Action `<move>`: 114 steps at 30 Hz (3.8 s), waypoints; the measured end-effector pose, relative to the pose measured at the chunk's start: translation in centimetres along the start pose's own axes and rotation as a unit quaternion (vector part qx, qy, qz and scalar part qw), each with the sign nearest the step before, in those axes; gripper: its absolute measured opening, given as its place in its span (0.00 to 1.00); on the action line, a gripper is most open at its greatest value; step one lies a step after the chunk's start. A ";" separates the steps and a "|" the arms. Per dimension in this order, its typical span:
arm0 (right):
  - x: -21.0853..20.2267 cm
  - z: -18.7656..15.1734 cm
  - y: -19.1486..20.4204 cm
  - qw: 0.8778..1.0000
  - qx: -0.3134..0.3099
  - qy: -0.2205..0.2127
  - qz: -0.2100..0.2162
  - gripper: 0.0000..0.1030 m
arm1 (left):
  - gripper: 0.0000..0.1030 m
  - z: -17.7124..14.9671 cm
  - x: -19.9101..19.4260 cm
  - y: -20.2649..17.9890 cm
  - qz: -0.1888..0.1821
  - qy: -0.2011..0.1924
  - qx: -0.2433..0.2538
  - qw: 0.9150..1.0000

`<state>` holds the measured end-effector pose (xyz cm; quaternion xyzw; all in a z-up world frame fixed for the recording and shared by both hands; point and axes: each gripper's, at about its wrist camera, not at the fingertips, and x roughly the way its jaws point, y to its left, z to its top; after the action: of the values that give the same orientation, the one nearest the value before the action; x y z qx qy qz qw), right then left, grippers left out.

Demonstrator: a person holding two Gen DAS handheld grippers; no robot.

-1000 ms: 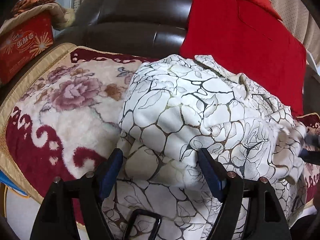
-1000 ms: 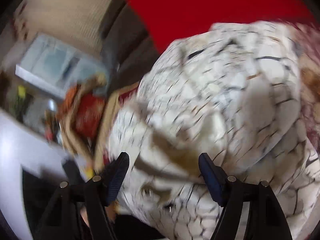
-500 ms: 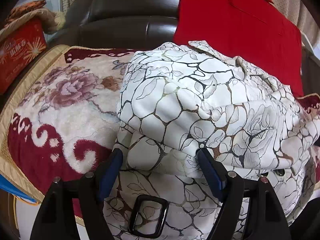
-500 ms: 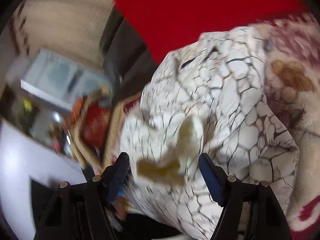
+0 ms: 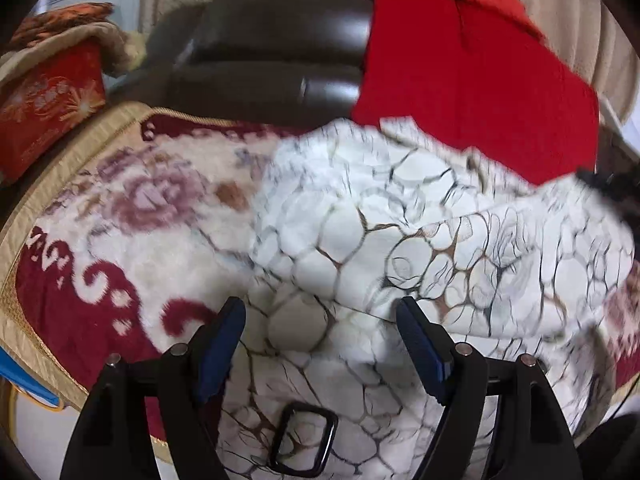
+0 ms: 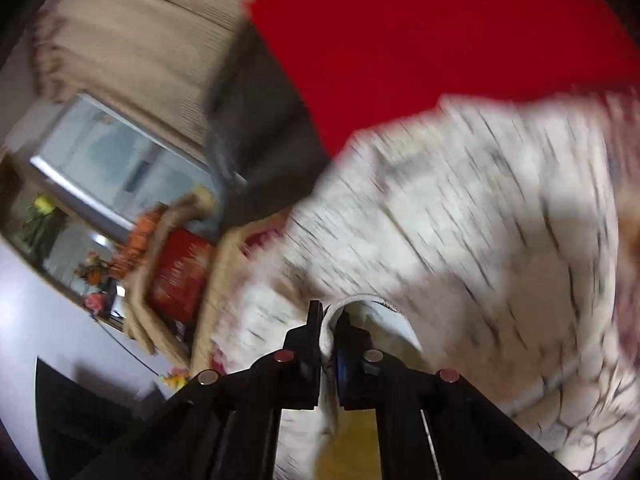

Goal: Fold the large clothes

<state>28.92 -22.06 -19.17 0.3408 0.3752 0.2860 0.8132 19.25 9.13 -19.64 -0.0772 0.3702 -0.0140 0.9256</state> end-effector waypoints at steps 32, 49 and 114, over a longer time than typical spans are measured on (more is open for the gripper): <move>1.0 -6.9 -1.0 0.982 -0.103 0.058 -0.147 0.28 | 0.89 1.5 3.7 -4.6 0.027 0.026 0.039 0.999; 0.1 -5.2 -3.1 0.979 -0.064 0.012 -0.196 0.30 | 0.93 0.5 3.9 -6.6 0.055 0.041 0.085 0.994; 1.5 -6.8 -2.6 0.976 -0.093 0.079 -0.181 0.30 | 0.94 0.4 3.8 -6.3 0.059 0.048 0.106 0.991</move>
<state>24.86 -20.26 -25.11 0.1667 0.4656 0.1933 0.8474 22.51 2.60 -20.99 0.0439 0.4146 -0.0023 0.9089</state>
